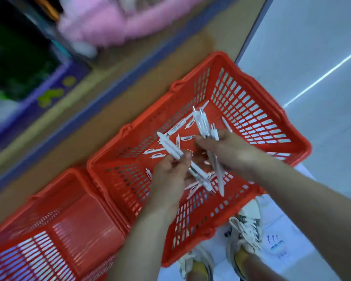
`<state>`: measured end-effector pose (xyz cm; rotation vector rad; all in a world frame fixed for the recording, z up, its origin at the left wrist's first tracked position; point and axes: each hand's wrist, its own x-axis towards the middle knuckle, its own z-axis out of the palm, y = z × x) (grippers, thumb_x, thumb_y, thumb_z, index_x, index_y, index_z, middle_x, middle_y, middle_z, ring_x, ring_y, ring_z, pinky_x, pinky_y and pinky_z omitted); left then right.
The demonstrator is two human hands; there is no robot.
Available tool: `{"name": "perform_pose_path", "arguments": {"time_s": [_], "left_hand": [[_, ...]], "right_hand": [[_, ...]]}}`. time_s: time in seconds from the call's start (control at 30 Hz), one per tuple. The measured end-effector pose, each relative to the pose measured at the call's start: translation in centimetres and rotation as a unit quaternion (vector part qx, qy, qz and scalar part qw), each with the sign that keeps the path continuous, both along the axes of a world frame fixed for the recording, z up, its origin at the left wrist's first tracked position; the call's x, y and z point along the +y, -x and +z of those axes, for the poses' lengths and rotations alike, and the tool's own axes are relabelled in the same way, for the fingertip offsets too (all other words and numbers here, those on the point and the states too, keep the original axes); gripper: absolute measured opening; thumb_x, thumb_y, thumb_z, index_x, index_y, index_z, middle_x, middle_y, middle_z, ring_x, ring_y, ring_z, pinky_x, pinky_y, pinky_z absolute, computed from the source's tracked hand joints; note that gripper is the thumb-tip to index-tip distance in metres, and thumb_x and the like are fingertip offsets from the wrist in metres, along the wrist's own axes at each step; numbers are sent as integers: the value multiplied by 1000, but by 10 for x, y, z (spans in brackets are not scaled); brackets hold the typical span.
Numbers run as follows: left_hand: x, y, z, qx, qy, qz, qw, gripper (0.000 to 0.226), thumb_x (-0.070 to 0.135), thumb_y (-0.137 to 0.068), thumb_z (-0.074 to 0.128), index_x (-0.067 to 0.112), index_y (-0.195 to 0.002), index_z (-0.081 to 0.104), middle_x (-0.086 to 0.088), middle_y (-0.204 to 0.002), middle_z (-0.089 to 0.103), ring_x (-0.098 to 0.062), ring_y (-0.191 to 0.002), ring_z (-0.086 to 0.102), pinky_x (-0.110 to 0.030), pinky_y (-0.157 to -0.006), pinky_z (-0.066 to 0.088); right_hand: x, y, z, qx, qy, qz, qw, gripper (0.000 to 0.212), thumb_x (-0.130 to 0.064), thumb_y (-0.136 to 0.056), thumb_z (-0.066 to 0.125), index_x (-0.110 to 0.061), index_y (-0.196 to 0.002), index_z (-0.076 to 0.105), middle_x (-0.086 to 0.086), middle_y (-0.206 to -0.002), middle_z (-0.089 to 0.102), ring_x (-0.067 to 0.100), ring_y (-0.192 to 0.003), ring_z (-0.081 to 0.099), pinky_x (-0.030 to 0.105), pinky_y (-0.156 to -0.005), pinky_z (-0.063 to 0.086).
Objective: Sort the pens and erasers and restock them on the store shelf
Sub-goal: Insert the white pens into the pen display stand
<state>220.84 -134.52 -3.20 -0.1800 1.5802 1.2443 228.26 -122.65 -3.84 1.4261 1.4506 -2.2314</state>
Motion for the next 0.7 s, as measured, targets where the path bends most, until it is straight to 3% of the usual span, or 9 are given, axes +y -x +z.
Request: {"name": "perform_pose_path", "arguments": {"time_s": [0.1,0.23,0.33,0.4,0.47,0.53,0.6,0.7], "left_hand": [[12,-4,66,26,-17,19,999,12,16,-91,59,7,-92,67,-15,-90,71,-25,-80,67,-33,-72,55],[24,-8,165,54,-32,3,998,9,12,-91,60,9,-89,69,-19,-79,63,-27,-68,55,-26,-51,50],[30,-5,247,96,-34,-11,995,7,6,-88,62,6,-88,69,-17,-75,65,-25,-62,54,-35,-57,50],[31,-3,301,135,-38,-10,990,3,2,-84,66,4,-85,68,-12,-71,66,-20,-57,56,-30,-54,49],[30,-1,351,174,-38,-9,984,0,4,-83,67,4,-84,67,-4,-64,64,-11,-49,54,-23,-47,46],[26,-1,398,197,-35,-19,980,8,14,-87,65,6,-86,68,-4,-61,61,-12,-48,51,-29,-47,46],[21,-2,438,201,-32,-40,978,19,24,-93,59,9,-87,68,-10,-62,61,-17,-49,52,-35,-48,47],[12,-5,489,201,-38,-65,977,27,32,-98,45,13,-98,64,-2,-69,64,-16,-55,58,-31,-53,50]], "right_hand": [[-9,-12,70,48,-23,-8,999,21,-18,-98,50,-1,-92,61,6,-82,64,14,-78,60,36,-79,50],[-7,-24,177,83,-61,8,995,24,-25,-99,48,-10,-109,64,2,-83,70,12,-73,62,28,-67,52],[-9,-25,256,89,-69,8,994,24,-27,-98,48,-14,-114,63,18,-93,71,28,-79,67,43,-74,55],[-9,-25,307,99,-57,1,993,23,-20,-99,46,-10,-112,62,18,-86,71,29,-71,65,42,-67,55],[-9,-25,355,115,-53,7,992,17,-16,-99,46,-8,-100,61,4,-68,68,20,-57,60,32,-55,52],[-11,-24,397,130,-47,8,990,18,-16,-98,48,-4,-90,59,0,-59,63,16,-51,59,27,-49,50],[-15,-20,435,141,-36,-2,989,18,-17,-96,51,-5,-85,59,2,-57,61,16,-50,60,28,-49,49],[-23,-11,484,175,-40,-26,983,16,-16,-95,54,-13,-87,67,9,-67,66,21,-60,63,32,-54,52]]}}
